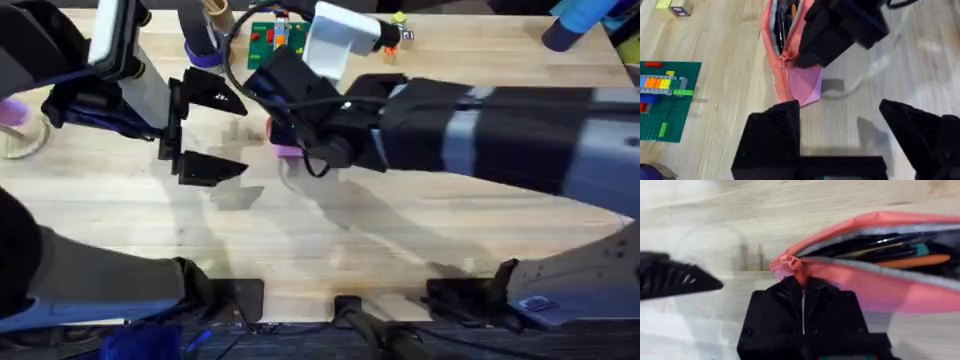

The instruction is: Unzip the bag, pick up the pens from the table one at a time and place them inside, then zip the bag closed.

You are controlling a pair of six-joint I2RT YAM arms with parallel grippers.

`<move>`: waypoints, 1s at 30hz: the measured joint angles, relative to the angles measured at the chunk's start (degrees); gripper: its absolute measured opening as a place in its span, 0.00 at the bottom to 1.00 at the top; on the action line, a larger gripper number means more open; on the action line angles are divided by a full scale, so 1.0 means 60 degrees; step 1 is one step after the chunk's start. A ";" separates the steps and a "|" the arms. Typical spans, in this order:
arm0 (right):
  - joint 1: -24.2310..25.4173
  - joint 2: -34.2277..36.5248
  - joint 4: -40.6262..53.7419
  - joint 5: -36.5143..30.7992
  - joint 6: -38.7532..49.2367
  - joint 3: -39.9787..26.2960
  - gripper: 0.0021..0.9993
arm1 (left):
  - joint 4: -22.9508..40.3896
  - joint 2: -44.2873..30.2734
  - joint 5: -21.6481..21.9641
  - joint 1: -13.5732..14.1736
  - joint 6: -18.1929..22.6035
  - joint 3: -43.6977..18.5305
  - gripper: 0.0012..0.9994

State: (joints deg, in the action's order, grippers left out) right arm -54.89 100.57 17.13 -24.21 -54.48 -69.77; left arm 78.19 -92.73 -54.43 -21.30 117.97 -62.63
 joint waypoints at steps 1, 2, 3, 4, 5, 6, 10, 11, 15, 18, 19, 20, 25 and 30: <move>0.0000 -0.0149 0.0006 -0.0002 0.0193 0.0018 0.03 | -0.0002 0.0000 0.0002 0.0000 0.0000 0.0000 0.99; 0.0000 -0.0321 0.0006 -0.0004 0.0376 0.0025 0.03 | 0.0000 0.0000 0.0003 0.0000 0.0000 0.0000 0.99; 0.0000 -0.0544 -0.0016 -0.0004 0.0557 0.0025 0.03 | 0.0000 0.0000 0.0000 0.0000 0.0000 0.0000 0.99; 0.0000 -0.0776 -0.0019 -0.0002 0.0710 0.0025 0.03 | 0.0000 -0.0002 0.0002 0.0000 0.0000 0.0000 0.99; 0.0011 -0.0993 0.0006 0.0031 0.0853 0.0025 0.03 | 0.0013 0.0000 0.0004 0.0000 0.0003 0.0000 0.99; 0.0011 -0.1167 0.0051 0.0090 0.0947 0.0025 0.03 | 0.0034 0.0000 0.0000 0.0000 0.0000 0.0000 0.99; 0.0067 -0.1557 0.0152 0.0481 0.1212 0.0030 0.03 | 0.0052 0.0000 0.0000 0.0000 0.0000 0.0000 0.99; 0.0091 -0.1555 0.0155 0.0589 0.1246 0.0032 0.03 | 0.0027 0.0000 0.0000 0.0000 0.0000 0.0000 0.99; 0.0102 -0.1555 0.0166 0.0924 0.1341 0.0105 0.03 | -0.0169 0.0000 -0.0018 0.0000 -0.0028 0.0000 0.99; 0.0106 -0.1555 0.0163 0.1019 0.1359 0.0105 0.03 | -0.0542 0.0000 -0.0115 0.0000 -0.0325 0.0000 0.99; 0.0106 -0.1555 0.0163 0.1042 0.1374 0.0105 0.03 | -0.0697 0.0000 -0.0189 0.0004 -0.0475 0.0000 0.99; 0.0107 -0.1555 0.0163 0.1049 0.1377 0.0105 0.03 | -0.0818 0.0000 -0.0267 0.0013 -0.0603 0.0000 0.99; 0.0109 -0.1555 0.0163 0.1082 0.1377 0.0105 0.03 | -0.1417 -0.0084 -0.0871 0.0259 -0.1381 -0.0004 0.99; 0.0109 -0.1555 0.0159 0.1086 0.1377 0.0105 0.03 | -0.1539 -0.0825 -0.1708 0.0624 -0.1995 -0.0018 0.99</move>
State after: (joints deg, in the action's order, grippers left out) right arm -54.24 91.24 18.09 -17.69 -46.22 -69.14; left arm 68.96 -97.68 -64.68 -17.55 106.00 -62.74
